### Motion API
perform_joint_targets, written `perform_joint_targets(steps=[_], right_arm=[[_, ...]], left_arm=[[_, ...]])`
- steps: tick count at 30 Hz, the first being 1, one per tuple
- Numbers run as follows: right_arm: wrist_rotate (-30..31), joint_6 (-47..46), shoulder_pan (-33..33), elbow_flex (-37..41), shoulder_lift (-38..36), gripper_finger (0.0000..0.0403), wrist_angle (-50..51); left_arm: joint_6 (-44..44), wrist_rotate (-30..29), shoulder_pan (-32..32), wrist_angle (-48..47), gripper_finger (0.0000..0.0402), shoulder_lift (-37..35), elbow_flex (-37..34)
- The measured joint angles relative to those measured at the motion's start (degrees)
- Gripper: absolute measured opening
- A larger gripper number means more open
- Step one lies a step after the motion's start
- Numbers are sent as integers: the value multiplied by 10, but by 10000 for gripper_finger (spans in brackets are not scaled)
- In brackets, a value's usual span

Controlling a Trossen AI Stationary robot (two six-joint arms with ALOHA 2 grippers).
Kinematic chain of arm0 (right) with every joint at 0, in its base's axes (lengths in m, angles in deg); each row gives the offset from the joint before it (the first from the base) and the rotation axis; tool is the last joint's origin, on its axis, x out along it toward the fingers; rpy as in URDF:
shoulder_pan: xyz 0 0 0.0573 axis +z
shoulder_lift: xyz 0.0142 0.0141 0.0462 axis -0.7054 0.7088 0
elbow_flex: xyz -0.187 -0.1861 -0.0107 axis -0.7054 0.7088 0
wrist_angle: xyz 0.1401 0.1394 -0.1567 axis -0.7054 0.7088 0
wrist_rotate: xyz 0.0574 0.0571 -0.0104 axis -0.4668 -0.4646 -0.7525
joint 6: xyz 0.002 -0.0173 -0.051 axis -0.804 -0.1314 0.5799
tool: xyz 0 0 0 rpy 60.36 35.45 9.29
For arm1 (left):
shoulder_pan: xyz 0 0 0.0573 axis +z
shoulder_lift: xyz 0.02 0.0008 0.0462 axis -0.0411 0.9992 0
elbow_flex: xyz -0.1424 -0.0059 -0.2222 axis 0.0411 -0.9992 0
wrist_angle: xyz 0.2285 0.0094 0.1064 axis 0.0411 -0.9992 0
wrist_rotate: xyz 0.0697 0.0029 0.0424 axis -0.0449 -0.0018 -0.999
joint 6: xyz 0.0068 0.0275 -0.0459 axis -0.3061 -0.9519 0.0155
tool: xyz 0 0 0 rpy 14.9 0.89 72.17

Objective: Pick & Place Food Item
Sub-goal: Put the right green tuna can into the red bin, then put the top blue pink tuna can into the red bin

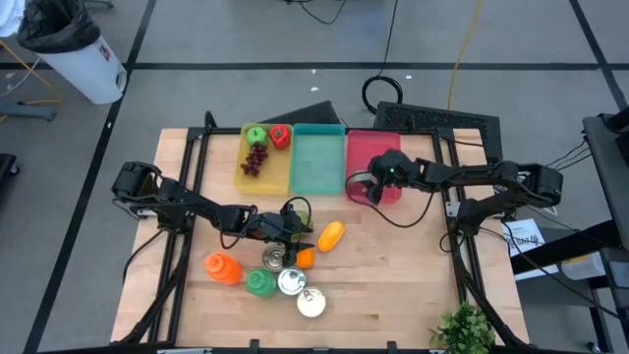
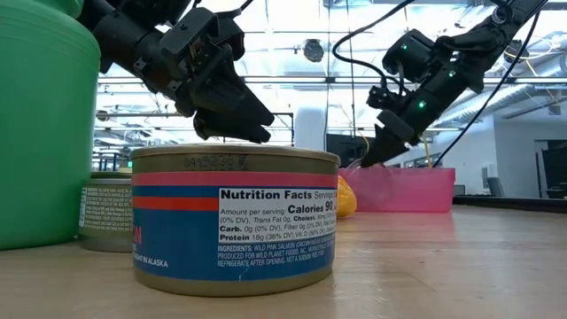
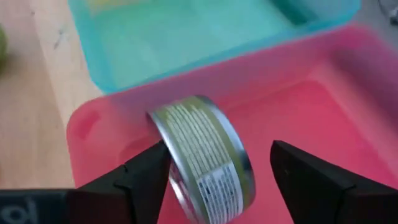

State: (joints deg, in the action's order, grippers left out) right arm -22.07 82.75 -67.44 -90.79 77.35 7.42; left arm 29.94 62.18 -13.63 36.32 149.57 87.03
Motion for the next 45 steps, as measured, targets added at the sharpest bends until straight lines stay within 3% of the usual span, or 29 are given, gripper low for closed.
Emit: perform_joint_targets(steps=[4,13,20,24,31,38,43,45], right_arm=[[12,36,3,0,-5,257,-32],[163,43,1,0,1,247,-35],[211,43,1,0,1,247,-35],[199,52,9,0,-8,246,-32],[99,23,84,0,-65,243,-35],[-17,-12,227,0,-116,227,-70],[-11,-8,345,0,-87,215,-121],[0,2,378,0,-75,211,-125]], left_arm=[[0,0,0,0,227,0,0],[6,0,0,0,228,0,0],[7,0,0,0,228,0,0],[8,0,0,0,227,0,0],[8,0,0,0,228,0,0],[8,0,0,0,228,0,0],[23,3,-1,1,228,0,0],[40,31,-3,-9,228,0,0]])
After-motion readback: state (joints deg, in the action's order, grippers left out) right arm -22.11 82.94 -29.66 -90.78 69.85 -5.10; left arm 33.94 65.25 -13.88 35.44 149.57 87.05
